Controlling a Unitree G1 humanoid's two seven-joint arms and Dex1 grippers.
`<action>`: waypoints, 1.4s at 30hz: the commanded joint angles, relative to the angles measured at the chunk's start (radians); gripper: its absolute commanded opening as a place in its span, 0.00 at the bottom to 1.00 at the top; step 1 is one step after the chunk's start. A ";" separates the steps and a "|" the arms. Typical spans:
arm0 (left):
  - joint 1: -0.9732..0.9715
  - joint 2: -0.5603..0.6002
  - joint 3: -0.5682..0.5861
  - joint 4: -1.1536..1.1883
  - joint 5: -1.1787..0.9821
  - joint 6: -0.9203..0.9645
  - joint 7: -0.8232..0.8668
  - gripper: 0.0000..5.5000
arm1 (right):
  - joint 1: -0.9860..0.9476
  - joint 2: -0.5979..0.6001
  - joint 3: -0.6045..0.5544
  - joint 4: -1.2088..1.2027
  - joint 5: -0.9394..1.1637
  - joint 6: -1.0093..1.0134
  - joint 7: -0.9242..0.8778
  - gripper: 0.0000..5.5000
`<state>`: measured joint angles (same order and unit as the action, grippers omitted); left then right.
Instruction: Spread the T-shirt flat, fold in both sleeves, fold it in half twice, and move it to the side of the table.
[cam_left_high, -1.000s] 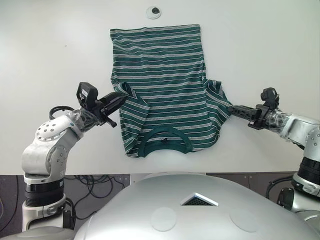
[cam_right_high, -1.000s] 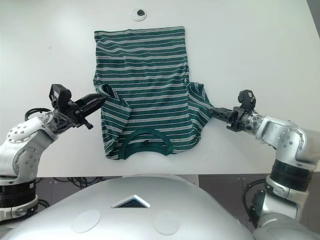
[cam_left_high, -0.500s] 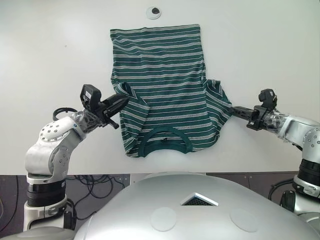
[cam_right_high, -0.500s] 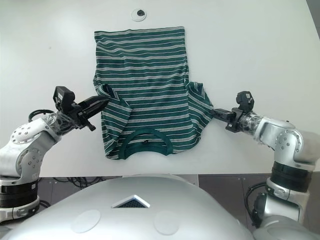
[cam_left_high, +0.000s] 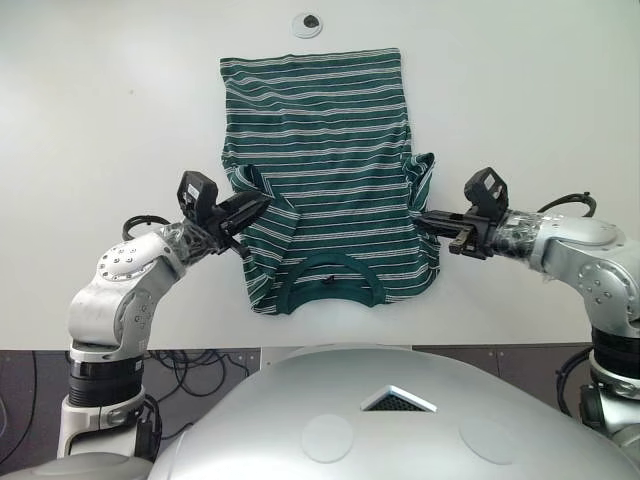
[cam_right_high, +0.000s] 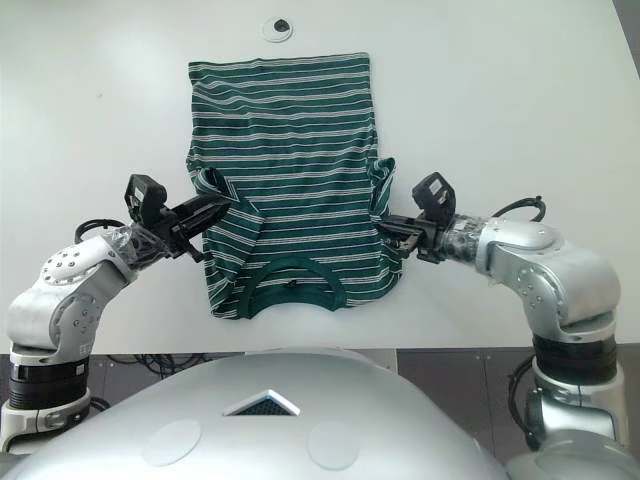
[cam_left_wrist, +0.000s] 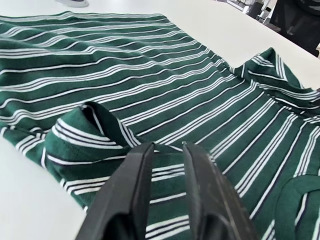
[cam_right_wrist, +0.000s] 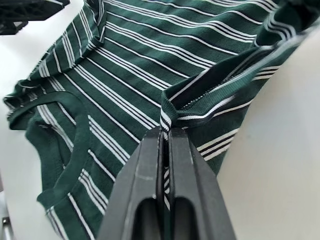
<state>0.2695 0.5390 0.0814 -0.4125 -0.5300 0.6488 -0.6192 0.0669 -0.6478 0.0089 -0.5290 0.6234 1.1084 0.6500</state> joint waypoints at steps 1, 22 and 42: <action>-0.014 0.014 -0.009 0.018 0.019 -0.001 -0.005 0.18 | -0.016 0.036 0.062 -0.014 -0.010 0.000 -0.039 0.00; 0.167 0.228 0.147 0.057 0.176 -0.221 -0.160 0.29 | 0.075 -0.152 -0.051 0.109 -0.113 -0.509 0.293 0.34; 0.123 0.502 -0.172 0.435 0.771 -1.244 -0.263 0.50 | 0.090 -0.259 0.147 0.647 -0.922 -1.856 0.201 0.34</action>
<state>0.3598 1.0278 -0.0267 -0.0195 0.1509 -0.5780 -0.8638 0.1765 -0.9101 0.1380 0.0611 -0.2287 -0.7298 0.8761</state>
